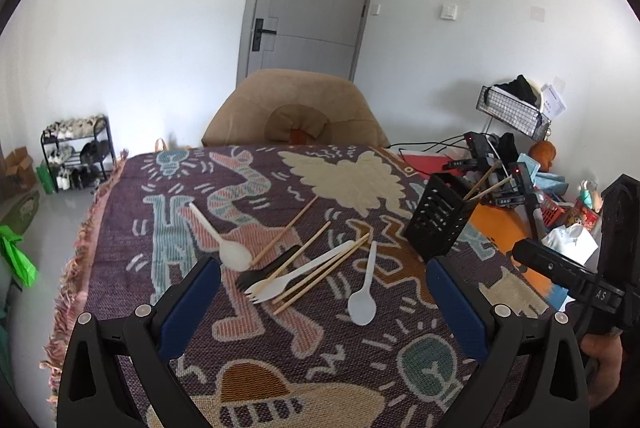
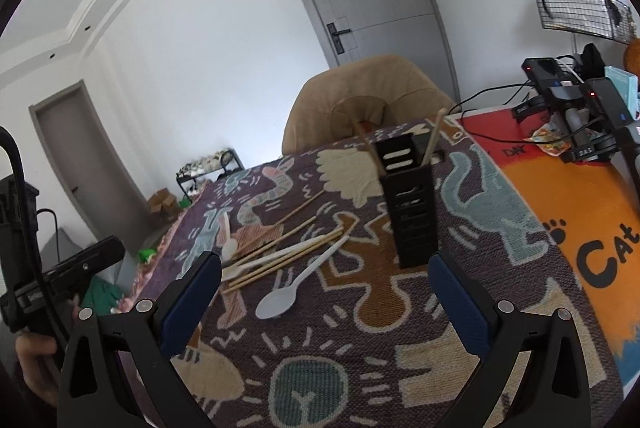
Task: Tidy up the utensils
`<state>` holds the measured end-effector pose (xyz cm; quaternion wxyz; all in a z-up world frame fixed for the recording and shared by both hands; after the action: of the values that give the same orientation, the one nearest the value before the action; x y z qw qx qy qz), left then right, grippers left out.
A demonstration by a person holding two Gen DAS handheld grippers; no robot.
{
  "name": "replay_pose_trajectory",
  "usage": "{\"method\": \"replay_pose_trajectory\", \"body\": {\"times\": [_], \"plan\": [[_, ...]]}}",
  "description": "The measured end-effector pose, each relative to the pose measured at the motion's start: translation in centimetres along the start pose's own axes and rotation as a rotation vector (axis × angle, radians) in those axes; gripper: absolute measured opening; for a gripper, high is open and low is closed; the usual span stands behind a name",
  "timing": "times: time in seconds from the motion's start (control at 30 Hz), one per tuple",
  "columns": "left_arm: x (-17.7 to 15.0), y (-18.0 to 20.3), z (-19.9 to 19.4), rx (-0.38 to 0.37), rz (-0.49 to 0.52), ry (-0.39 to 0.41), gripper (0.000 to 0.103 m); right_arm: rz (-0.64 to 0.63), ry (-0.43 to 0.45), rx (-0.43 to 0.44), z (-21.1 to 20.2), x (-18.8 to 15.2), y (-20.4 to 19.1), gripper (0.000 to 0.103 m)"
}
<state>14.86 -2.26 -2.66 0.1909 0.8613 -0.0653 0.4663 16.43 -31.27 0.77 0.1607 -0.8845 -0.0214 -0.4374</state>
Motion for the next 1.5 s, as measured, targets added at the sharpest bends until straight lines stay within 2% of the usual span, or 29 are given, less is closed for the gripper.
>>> {"method": "replay_pose_trajectory", "body": {"times": [0.07, 0.1, 0.2, 0.23, 0.3, 0.4, 0.47, 0.5, 0.57, 0.73, 0.8, 0.97, 1.1, 1.23, 1.37, 1.5], "plan": [[-0.6, -1.1, 0.2, 0.008, -0.035, -0.009, 0.090, -0.031, -0.017, -0.005, 0.5, -0.6, -0.7, 0.102], [-0.9, -1.8, 0.4, 0.007, -0.056, -0.019, 0.082, -0.043, -0.026, -0.006, 0.8, -0.8, -1.1, 0.099], [-1.9, -3.3, 0.7, -0.012, -0.108, -0.037, 0.069, -0.081, -0.059, 0.009, 1.5, -1.6, -2.3, 0.084], [-2.2, -3.8, 0.8, -0.014, -0.121, -0.044, 0.067, -0.096, -0.066, 0.009, 1.8, -1.9, -2.6, 0.083], [-2.6, -4.7, 1.2, -0.019, -0.150, -0.061, 0.056, -0.115, -0.070, 0.007, 2.0, -2.3, -3.3, 0.083], [-3.3, -6.0, 2.0, -0.040, -0.210, -0.077, 0.045, -0.132, -0.079, 0.010, 2.5, -2.8, -3.9, 0.081], [-3.7, -6.9, 2.6, -0.045, -0.246, -0.084, 0.039, -0.144, -0.087, 0.009, 3.0, -3.2, -4.2, 0.074], [-3.9, -7.3, 2.9, -0.045, -0.260, -0.088, 0.038, -0.151, -0.097, 0.010, 3.4, -3.5, -4.4, 0.069], [-4.3, -8.0, 3.5, -0.047, -0.284, -0.101, 0.038, -0.155, -0.120, 0.014, 4.1, -4.0, -4.5, 0.066], [-5.3, -8.8, 5.6, -0.057, -0.324, -0.150, 0.034, -0.133, -0.146, 0.018, 5.4, -4.9, -3.8, 0.066], [-5.7, -9.2, 6.5, -0.042, -0.333, -0.165, 0.031, -0.123, -0.153, 0.017, 5.7, -5.1, -3.5, 0.065], [-5.8, -9.9, 8.2, -0.006, -0.328, -0.176, 0.030, -0.122, -0.161, 0.016, 6.3, -5.4, -3.1, 0.066], [-5.2, -9.8, 9.3, 0.044, -0.262, -0.187, 0.030, -0.124, -0.164, 0.020, 6.6, -5.4, -3.2, 0.066], [-4.4, -9.0, 10.5, 0.093, -0.141, -0.199, 0.028, -0.123, -0.166, 0.020, 6.8, -5.3, -3.3, 0.066], [-4.6, -8.5, 11.7, 0.096, -0.074, -0.256, 0.020, -0.121, -0.169, 0.022, 7.1, -5.3, -3.5, 0.066], [-5.3, -7.9, 12.3, 0.092, -0.024, -0.301, 0.020, -0.122, -0.174, 0.024, 7.3, -5.5, -3.7, 0.065]]}}
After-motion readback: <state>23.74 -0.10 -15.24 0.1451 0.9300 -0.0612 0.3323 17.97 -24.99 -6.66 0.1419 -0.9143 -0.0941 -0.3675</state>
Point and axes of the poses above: each gripper's, at about its wrist camera, not at the fingertips, and z roughly the way its jaws point, y to its right, x to its top, the point moved 4 cm from there along z, roughly the way its jaws point, and after that the axes turned 10 degrees about -x, right-handed, at the moved point
